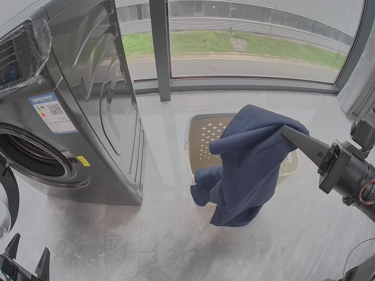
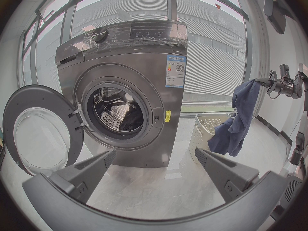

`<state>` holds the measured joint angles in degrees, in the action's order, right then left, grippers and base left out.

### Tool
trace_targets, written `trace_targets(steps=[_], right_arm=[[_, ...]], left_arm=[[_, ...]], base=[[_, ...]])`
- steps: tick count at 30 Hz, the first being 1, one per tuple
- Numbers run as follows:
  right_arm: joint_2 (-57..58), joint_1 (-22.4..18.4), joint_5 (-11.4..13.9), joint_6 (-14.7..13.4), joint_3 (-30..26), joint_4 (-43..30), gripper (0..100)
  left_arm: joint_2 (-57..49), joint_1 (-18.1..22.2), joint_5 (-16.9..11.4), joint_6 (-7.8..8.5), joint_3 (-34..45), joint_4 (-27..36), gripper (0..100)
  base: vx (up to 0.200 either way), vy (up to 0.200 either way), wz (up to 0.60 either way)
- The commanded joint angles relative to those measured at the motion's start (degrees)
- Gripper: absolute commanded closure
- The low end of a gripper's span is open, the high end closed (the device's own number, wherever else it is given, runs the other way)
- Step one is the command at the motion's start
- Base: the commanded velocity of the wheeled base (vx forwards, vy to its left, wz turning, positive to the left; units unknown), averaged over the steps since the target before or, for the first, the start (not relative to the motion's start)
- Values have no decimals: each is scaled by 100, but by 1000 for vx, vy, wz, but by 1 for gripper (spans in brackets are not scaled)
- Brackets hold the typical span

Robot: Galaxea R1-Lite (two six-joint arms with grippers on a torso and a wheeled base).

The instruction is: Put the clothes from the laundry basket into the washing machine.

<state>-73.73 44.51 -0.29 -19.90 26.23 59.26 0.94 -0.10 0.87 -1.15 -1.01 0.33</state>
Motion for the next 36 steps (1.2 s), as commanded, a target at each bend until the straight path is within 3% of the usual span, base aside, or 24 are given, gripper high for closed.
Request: trace_targets(steps=[1, 16, 25, 36], right_arm=[[-10, -4, -6, -6, 5, 7, 100], [-142, 5, 3, -14, -13, 68, 100], [-177, 23, 12, -14, -92, 68, 100], [-265, 14, 12, -41, -101, 86, 100]], left_arm=[[-59, 1, 1, -8, 84, 2, 0], [-59, 1, 1, -44, 84, 2, 0], [-59, 1, 1, -44, 84, 11, 0], [-59, -8, 1, -44, 84, 11, 0]], base=[[-200, 0, 0], [-200, 0, 0], [0, 0, 0], [0, 200, 0]])
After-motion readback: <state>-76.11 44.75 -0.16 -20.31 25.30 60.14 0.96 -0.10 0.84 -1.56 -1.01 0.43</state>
